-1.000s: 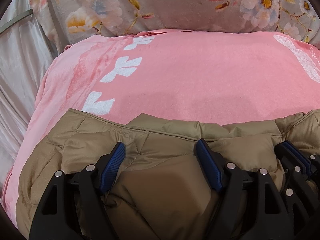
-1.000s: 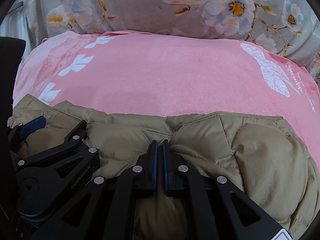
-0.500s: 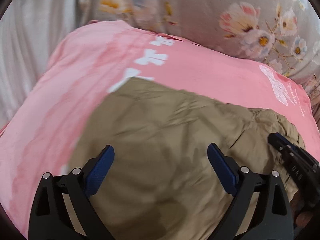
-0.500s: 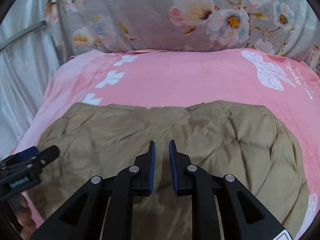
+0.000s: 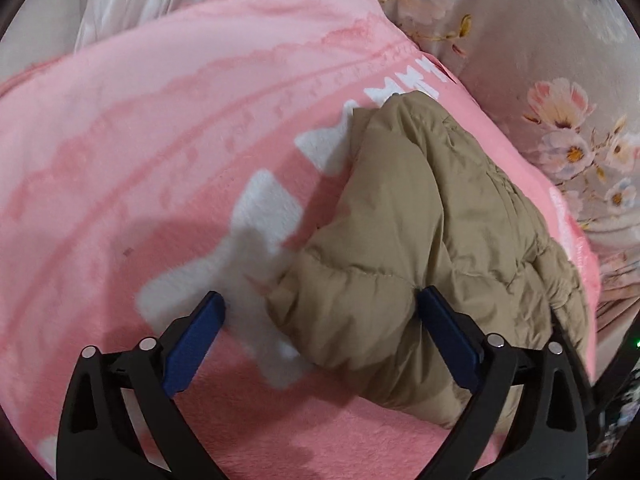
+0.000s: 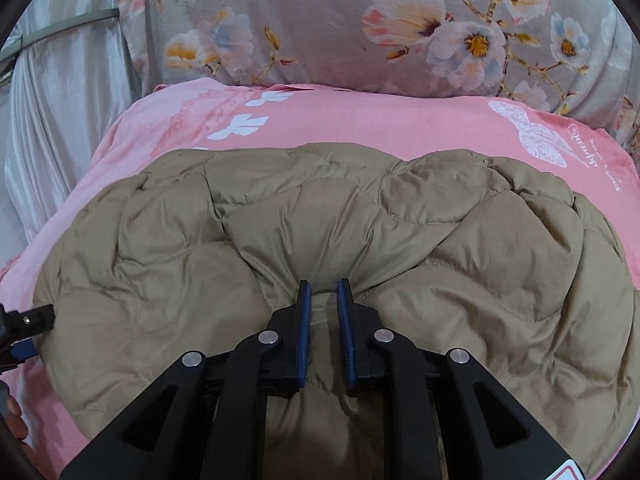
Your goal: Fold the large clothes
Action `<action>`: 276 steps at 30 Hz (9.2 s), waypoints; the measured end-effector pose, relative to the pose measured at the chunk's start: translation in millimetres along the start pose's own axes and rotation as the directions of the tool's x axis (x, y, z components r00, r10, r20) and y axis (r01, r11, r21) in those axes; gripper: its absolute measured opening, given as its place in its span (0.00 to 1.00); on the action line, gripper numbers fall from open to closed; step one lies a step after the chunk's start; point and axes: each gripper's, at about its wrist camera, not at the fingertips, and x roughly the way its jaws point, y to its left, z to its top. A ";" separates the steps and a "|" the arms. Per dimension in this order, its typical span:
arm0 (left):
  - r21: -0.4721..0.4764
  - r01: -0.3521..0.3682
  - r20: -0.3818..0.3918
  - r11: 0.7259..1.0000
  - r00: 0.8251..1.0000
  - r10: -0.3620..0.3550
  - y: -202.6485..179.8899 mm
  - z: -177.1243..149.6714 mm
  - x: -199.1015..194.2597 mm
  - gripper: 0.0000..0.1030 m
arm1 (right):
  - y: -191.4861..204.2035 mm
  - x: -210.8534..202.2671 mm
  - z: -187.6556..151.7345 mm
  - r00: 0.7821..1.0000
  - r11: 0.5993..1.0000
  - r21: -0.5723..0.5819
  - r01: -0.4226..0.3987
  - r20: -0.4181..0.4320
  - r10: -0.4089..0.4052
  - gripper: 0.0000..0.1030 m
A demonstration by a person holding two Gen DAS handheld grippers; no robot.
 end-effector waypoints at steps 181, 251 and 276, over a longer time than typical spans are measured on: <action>0.477 -0.100 0.065 0.873 0.995 0.078 -345.1 -36.9 108.1 0.94 | -267.2 2.1 7.0 0.998 0.878 0.478 -0.017 -0.052 0.047 0.27; 0.750 -0.016 -0.032 0.661 0.998 0.060 -236.3 -169.1 -31.0 0.96 | -212.3 -97.2 -116.4 0.963 0.848 0.511 -0.140 -0.129 0.237 0.19; 0.605 -0.020 -0.094 0.796 0.991 0.097 -204.9 -132.2 -52.5 0.77 | -272.8 -158.7 -93.0 0.984 0.866 0.493 0.077 -0.177 0.013 0.10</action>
